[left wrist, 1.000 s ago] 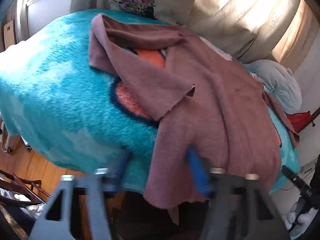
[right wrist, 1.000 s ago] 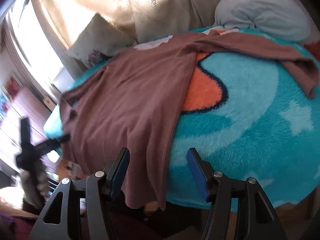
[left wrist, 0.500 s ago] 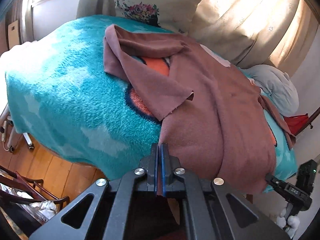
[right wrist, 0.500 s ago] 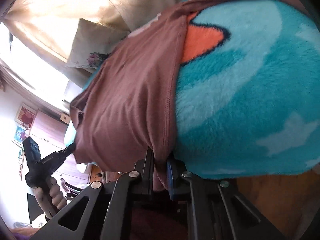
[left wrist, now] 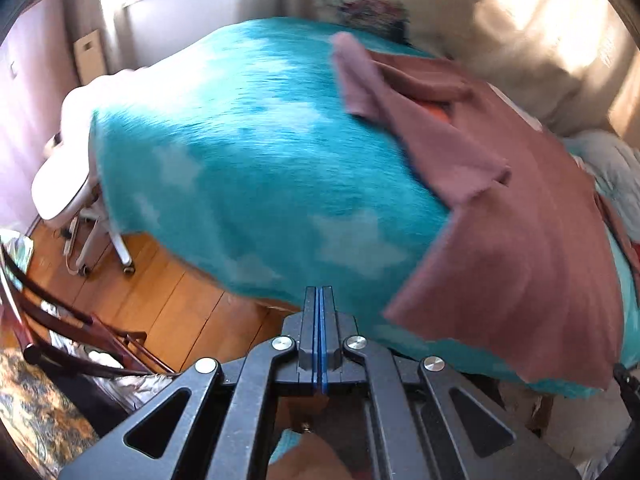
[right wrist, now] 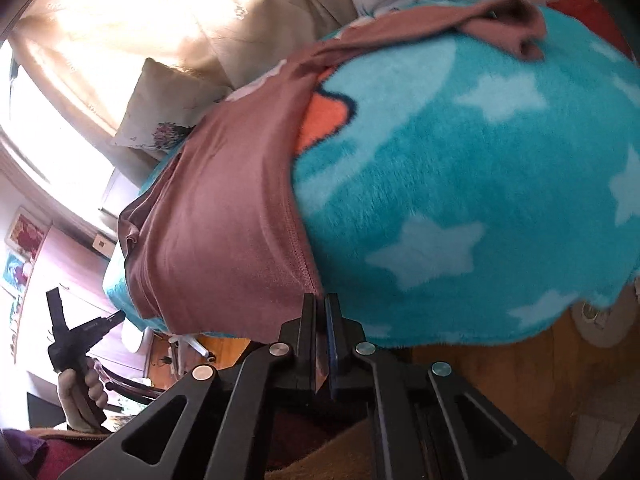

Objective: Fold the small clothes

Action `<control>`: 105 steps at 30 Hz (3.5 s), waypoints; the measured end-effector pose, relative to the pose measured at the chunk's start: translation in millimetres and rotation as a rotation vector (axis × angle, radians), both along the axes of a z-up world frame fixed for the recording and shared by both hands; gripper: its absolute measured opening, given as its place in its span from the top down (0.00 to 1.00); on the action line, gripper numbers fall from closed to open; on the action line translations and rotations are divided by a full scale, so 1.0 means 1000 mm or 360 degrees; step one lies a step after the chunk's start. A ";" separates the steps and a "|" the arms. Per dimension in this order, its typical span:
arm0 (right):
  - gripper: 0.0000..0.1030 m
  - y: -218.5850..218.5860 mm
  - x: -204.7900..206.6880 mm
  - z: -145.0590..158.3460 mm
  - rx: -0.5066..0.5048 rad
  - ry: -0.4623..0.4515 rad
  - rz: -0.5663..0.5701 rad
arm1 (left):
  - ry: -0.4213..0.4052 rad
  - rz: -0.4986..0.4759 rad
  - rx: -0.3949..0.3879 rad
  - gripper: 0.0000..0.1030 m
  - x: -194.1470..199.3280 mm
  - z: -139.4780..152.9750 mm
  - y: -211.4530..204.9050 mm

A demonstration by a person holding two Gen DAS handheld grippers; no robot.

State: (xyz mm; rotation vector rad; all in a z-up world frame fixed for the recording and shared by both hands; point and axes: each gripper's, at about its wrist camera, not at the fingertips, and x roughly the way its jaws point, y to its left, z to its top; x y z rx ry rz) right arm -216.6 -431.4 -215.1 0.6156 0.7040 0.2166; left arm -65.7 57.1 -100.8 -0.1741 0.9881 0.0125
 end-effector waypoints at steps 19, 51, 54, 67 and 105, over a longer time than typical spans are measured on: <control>0.31 -0.205 0.107 0.015 0.0838 -0.0249 -0.0861 | -0.0302 -0.0218 -0.0154 0.41 0.035 0.067 -0.069; 0.68 0.250 0.328 0.141 -0.0819 -0.0231 0.0877 | -0.0272 -0.0099 -0.0309 0.35 0.053 0.042 -0.010; 0.66 0.226 0.316 0.165 -0.0645 -0.0289 0.0876 | -0.0252 -0.0080 -0.0339 0.35 0.057 0.035 -0.001; 0.94 0.235 0.348 0.140 -0.1048 -0.0090 0.0550 | -0.0219 -0.0054 -0.0388 0.33 0.061 0.023 0.009; 0.82 -0.023 0.314 0.129 -0.0604 0.0200 -0.0416 | -0.0246 -0.0026 -0.0286 0.29 0.074 0.042 -0.014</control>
